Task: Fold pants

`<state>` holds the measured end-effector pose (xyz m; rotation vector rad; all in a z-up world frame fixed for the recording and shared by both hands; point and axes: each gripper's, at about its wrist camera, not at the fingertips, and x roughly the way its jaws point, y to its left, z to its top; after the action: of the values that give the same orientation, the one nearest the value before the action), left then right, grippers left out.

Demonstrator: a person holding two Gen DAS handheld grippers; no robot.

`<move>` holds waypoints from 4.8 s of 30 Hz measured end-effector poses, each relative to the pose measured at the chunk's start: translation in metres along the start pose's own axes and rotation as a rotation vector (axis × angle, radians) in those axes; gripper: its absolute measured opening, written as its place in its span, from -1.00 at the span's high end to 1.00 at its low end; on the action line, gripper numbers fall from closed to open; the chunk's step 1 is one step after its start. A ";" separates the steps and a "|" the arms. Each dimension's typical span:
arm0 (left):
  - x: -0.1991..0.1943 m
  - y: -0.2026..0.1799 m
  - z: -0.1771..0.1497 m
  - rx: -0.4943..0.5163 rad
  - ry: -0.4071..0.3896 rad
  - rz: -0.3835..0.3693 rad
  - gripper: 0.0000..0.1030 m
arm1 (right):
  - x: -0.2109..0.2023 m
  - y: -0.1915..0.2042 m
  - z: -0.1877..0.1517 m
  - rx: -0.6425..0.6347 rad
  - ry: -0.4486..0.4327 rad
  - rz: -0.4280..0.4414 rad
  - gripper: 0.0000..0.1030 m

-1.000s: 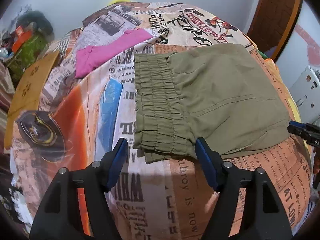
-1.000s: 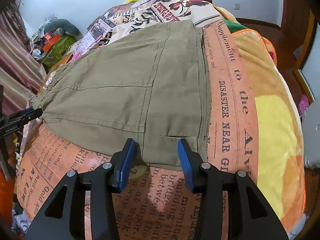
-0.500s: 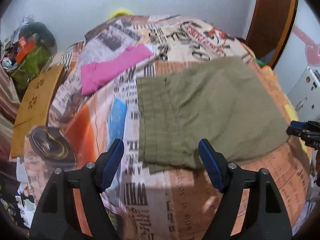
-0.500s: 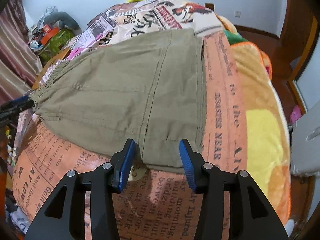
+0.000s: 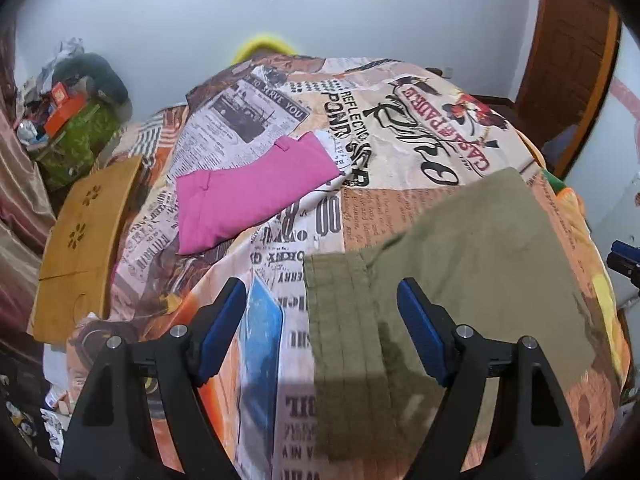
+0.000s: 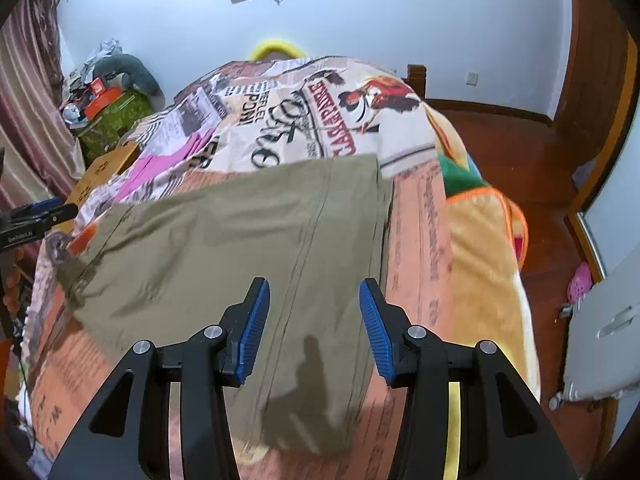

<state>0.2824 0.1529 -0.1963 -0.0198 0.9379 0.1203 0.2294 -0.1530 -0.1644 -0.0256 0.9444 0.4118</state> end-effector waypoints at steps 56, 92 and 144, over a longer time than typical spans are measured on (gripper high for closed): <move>0.079 0.001 0.010 0.029 0.093 0.071 -0.56 | 0.131 -0.022 0.109 -0.155 0.086 -0.184 0.79; 0.080 -0.013 -0.036 -0.032 0.214 -0.111 -0.61 | 0.136 0.106 0.016 -0.298 0.351 0.214 -0.18; -0.028 -0.013 -0.119 -0.188 0.174 -0.207 -0.69 | 0.011 0.111 -0.032 -0.165 0.064 0.155 -0.34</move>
<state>0.1719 0.1287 -0.2441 -0.3048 1.0895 0.0146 0.1710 -0.0535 -0.1742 -0.1172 0.9763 0.6347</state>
